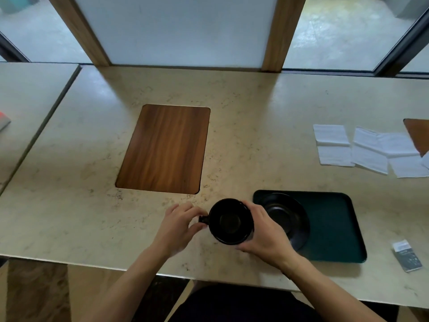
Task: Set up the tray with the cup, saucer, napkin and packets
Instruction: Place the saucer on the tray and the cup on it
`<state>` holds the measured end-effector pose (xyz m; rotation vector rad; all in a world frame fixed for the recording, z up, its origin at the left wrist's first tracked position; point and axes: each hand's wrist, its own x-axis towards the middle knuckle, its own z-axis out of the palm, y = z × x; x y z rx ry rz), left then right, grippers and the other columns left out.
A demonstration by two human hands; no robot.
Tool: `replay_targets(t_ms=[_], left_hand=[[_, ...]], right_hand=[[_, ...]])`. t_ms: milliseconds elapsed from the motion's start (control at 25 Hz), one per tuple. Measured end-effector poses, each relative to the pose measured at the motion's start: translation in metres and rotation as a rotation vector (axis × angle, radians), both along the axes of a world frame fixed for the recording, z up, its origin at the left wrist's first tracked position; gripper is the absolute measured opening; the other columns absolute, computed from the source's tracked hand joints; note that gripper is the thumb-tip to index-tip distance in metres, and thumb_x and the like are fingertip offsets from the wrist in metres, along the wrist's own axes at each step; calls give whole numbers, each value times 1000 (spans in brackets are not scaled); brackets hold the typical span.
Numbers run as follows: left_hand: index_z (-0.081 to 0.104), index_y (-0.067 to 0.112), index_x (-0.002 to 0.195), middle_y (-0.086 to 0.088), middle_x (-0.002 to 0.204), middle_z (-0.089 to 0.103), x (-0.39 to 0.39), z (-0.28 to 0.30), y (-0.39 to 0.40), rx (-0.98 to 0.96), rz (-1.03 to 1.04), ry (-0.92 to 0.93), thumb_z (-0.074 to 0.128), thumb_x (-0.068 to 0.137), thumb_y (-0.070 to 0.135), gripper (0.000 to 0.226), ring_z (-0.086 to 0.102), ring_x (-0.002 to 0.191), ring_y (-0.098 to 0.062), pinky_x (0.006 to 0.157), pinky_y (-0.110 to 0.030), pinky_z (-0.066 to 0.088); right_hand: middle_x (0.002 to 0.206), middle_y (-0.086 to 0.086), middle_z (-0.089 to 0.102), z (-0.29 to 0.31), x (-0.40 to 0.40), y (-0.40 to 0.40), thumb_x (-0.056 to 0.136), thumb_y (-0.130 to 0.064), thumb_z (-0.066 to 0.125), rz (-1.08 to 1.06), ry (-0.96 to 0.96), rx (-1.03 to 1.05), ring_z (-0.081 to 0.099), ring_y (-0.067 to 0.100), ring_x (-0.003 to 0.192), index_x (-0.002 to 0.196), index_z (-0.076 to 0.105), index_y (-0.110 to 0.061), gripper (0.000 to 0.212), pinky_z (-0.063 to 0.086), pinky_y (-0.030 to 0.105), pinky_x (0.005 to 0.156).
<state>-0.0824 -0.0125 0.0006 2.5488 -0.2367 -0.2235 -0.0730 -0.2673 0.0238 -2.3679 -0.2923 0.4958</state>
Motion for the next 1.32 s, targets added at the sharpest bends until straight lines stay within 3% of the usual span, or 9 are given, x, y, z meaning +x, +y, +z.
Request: replay_targets(t_ms=[320, 560, 1320], left_hand=[[63, 36, 106, 17, 96, 59, 36, 8, -78, -24, -144, -84, 63, 89, 42, 18, 50, 92, -6, 92, -29, 31], [65, 32, 106, 15, 95, 60, 44, 1, -122, 24, -208, -80, 63, 88, 40, 20, 56, 94, -9, 99, -35, 32], [63, 33, 110, 15, 97, 60, 37, -11, -130, 56, -138, -36, 62, 90, 38, 20, 57, 96, -7, 109, -37, 24]], right_hand=[[141, -21, 41, 17, 7, -78, 57, -54, 82, -95, -42, 11, 42, 1, 127, 140, 23, -44, 101, 44, 29, 102], [134, -23, 46, 14, 8, -120, 53, -48, 83, -129, 1, -24, 47, 0, 121, 137, 23, -48, 104, 47, 31, 99], [139, -20, 43, -8, 16, -134, 55, -50, 82, -67, 54, -8, 48, 4, 122, 143, 19, -44, 108, 49, 33, 97]])
